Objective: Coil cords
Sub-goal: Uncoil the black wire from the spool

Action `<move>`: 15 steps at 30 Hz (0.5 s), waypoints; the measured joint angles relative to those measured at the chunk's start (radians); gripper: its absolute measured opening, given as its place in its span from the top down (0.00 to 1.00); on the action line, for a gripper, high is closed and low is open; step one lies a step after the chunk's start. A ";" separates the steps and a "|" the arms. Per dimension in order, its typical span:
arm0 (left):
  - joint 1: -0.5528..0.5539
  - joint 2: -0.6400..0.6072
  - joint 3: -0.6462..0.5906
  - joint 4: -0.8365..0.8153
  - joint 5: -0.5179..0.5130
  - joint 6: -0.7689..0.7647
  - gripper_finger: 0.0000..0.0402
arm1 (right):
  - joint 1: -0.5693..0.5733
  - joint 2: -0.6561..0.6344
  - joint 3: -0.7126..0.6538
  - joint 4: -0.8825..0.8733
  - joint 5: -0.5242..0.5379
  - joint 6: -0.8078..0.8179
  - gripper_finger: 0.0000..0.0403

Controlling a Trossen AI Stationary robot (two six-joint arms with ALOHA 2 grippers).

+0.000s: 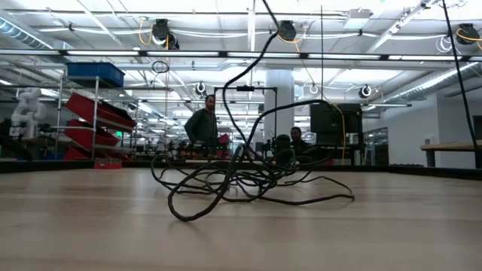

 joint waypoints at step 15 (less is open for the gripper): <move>0.000 0.000 0.000 0.000 0.000 0.002 1.00 | -0.033 0.018 0.000 0.050 0.006 -0.006 0.83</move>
